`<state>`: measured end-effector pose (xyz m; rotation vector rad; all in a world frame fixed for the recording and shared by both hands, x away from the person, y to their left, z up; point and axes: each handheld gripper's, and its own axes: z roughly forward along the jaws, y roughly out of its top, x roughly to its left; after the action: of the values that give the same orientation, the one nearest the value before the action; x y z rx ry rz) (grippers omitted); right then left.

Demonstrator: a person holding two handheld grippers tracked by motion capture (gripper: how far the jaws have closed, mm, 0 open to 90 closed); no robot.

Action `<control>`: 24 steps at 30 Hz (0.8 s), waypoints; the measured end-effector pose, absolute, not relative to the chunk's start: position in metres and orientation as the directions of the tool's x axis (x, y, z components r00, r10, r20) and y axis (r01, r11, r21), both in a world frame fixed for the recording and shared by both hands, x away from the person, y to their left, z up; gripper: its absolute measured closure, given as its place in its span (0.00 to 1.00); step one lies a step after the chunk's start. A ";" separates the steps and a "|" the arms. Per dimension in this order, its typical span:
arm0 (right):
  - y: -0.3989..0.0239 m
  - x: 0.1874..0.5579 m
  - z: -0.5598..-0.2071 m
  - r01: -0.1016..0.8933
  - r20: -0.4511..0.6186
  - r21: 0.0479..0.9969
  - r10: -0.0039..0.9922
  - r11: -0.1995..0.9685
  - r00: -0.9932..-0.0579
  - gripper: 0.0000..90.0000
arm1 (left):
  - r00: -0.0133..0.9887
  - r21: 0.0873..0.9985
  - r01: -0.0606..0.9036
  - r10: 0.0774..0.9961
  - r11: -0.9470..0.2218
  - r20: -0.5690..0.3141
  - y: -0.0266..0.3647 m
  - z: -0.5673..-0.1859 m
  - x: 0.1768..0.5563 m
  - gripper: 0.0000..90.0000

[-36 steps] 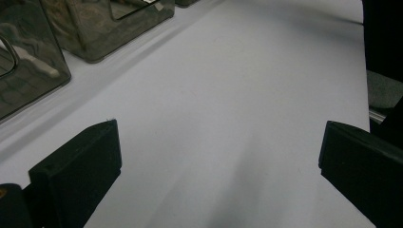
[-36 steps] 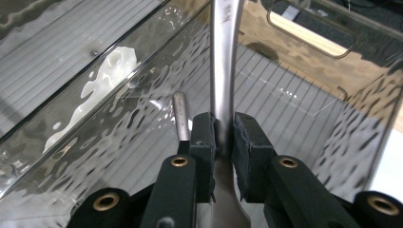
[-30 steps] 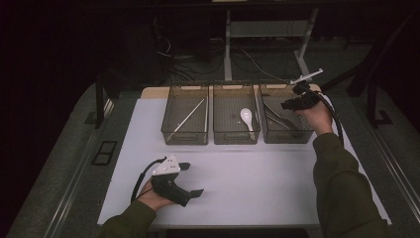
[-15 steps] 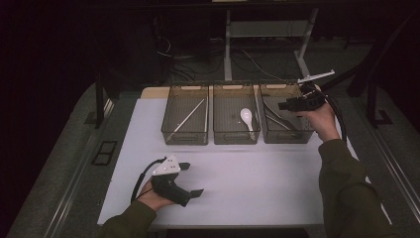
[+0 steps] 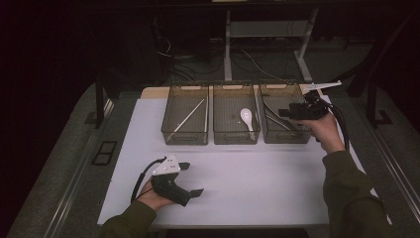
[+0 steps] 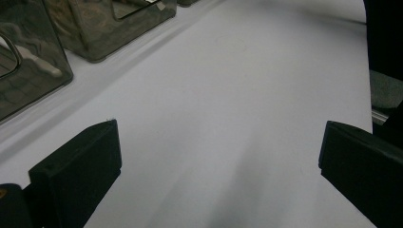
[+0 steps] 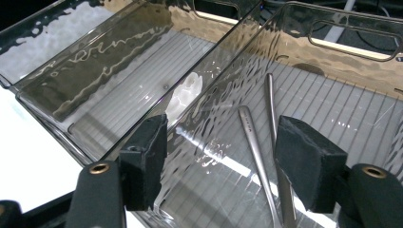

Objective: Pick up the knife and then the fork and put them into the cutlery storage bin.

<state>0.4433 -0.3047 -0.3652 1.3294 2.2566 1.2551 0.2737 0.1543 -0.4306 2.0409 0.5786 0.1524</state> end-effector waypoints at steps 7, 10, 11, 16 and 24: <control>-0.305 0.428 -0.371 0.592 0.207 0.779 0.805 0.208 -0.556 0.35 | 0.872 0.846 0.349 0.470 -0.404 -0.135 0.155 -0.431 0.275 0.00; -0.305 0.421 -0.372 0.585 0.204 0.782 0.798 0.216 -0.567 0.33 | 0.872 0.847 0.346 0.470 -0.402 -0.133 0.155 -0.431 0.276 0.00; -0.305 0.419 -0.373 0.577 0.193 0.786 0.799 0.222 -0.570 0.33 | 0.872 0.848 0.347 0.471 -0.401 -0.134 0.155 -0.431 0.276 0.00; -0.305 0.406 -0.375 0.554 0.170 0.801 0.801 0.226 -0.574 0.31 | 0.871 0.850 0.345 0.474 -0.398 -0.132 0.156 -0.431 0.276 0.00; -0.303 0.388 -0.377 0.527 0.171 0.821 0.787 0.218 -0.593 0.30 | 0.873 0.850 0.340 0.472 -0.403 -0.126 0.156 -0.431 0.276 0.00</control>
<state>0.3881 -0.3028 -0.3767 1.2353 2.2134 1.3142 0.2761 0.1555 -0.4309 2.0282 0.5911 0.1635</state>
